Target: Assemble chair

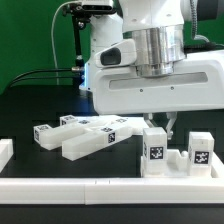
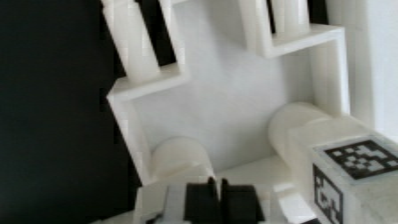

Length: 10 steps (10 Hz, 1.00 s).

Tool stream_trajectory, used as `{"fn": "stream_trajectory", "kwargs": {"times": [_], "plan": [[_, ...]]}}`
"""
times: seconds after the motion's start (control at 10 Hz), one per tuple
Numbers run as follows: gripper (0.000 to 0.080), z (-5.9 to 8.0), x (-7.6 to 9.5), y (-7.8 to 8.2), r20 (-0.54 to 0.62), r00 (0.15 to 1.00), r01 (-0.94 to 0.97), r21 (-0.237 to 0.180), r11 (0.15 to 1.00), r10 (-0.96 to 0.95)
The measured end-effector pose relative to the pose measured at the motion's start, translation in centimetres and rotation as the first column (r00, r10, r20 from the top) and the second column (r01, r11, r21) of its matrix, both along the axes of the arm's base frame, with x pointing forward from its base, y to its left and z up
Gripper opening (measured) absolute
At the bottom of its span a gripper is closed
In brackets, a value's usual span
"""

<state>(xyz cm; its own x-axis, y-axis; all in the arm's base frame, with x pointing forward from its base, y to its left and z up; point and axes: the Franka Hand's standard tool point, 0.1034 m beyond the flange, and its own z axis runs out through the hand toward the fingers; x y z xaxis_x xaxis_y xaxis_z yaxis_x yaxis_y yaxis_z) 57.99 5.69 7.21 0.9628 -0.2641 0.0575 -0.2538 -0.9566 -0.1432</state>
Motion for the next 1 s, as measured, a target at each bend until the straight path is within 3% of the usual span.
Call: {"fn": "stream_trajectory", "kwargs": {"times": [0.2, 0.3, 0.4, 0.5, 0.6, 0.7, 1.0], "plan": [[0.0001, 0.0, 0.0, 0.0, 0.008, 0.996, -0.093, -0.014, 0.996, 0.093], [0.009, 0.0, 0.0, 0.0, 0.013, 0.99, -0.137, -0.02, 0.99, 0.137], [0.009, -0.1, -0.1, 0.1, 0.013, 0.99, -0.141, -0.02, 0.99, 0.141], [0.0292, -0.1, -0.1, 0.0, 0.013, 0.99, -0.143, -0.021, 0.989, 0.144], [0.0425, 0.1, -0.4, -0.5, 0.014, 0.987, -0.157, -0.021, 0.987, 0.157], [0.059, 1.2, -1.9, -3.1, 0.016, 0.988, -0.151, -0.02, 0.988, 0.151], [0.0637, 2.0, -0.8, -4.4, 0.03, 0.987, -0.16, -0.027, 0.987, 0.16]]}}
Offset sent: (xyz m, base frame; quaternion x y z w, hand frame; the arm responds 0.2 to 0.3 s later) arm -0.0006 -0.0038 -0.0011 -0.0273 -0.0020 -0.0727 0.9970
